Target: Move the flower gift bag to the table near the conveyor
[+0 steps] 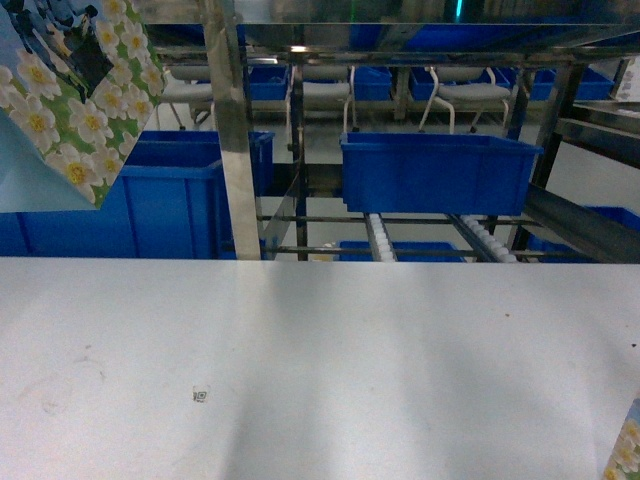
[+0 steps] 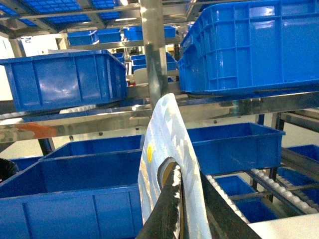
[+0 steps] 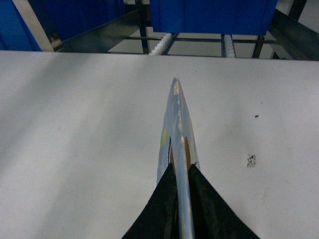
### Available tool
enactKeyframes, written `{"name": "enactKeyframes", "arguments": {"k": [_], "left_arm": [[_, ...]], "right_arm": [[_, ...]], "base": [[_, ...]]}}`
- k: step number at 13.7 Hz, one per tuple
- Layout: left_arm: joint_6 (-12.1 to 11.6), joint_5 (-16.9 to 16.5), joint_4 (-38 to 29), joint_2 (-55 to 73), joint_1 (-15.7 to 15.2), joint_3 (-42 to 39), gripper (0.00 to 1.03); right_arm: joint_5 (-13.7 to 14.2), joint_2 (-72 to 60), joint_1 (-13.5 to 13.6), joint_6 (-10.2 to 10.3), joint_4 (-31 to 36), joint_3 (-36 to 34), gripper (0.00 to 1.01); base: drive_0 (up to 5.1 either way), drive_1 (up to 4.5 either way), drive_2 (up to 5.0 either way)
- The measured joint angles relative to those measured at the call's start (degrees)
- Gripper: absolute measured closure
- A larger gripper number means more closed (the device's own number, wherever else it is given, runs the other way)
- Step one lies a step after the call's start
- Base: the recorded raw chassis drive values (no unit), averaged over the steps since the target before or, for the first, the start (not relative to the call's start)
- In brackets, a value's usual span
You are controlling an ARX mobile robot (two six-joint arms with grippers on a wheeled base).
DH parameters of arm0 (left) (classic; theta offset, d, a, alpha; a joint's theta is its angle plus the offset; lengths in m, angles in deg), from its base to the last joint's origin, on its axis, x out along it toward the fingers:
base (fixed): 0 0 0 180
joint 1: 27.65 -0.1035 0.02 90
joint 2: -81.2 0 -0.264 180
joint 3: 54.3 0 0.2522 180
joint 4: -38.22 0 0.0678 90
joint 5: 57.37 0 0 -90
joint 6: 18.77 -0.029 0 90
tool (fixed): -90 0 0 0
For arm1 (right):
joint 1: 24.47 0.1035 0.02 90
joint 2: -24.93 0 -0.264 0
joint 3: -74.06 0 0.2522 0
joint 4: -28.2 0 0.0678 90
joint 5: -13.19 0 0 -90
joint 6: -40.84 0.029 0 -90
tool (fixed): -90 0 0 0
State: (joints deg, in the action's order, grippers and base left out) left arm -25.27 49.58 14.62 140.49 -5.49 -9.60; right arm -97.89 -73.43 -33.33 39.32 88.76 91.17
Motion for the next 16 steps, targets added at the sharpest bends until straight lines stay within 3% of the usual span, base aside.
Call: {"name": "enactKeyframes", "arguments": {"k": [6, 10, 12, 14, 15, 16], "left_arm": [[0.0, 0.0, 0.0, 0.0, 0.0, 0.0, 1.0], [0.0, 0.0, 0.0, 0.0, 0.0, 0.0, 1.0], [0.0, 0.0, 0.0, 0.0, 0.0, 0.0, 1.0], [0.0, 0.0, 0.1, 0.0, 0.0, 0.0, 1.0], [0.0, 0.0, 0.0, 0.0, 0.0, 0.0, 1.0], [0.0, 0.0, 0.0, 0.0, 0.0, 0.0, 1.0]], "right_arm": [[0.2, 1.3, 0.3, 0.2, -0.5, -2.7, 0.68], [1.3, 10.8, 0.2, 0.5, -1.0, -3.1, 0.22], [2.9, 22.8, 0.2, 1.4, -1.8, -3.1, 0.01], [5.0, 37.0, 0.5, 2.4, -13.1, -3.0, 0.03], [7.9, 61.3, 1.4, 3.7, -34.0, -2.7, 0.03], [8.4, 83.1, -0.7, 4.2, -56.8, -2.5, 0.03]], "base": [[0.0, 0.0, 0.0], [0.0, 0.0, 0.0], [0.0, 0.0, 0.0], [0.0, 0.0, 0.0], [0.0, 0.0, 0.0], [0.0, 0.0, 0.0]]}}
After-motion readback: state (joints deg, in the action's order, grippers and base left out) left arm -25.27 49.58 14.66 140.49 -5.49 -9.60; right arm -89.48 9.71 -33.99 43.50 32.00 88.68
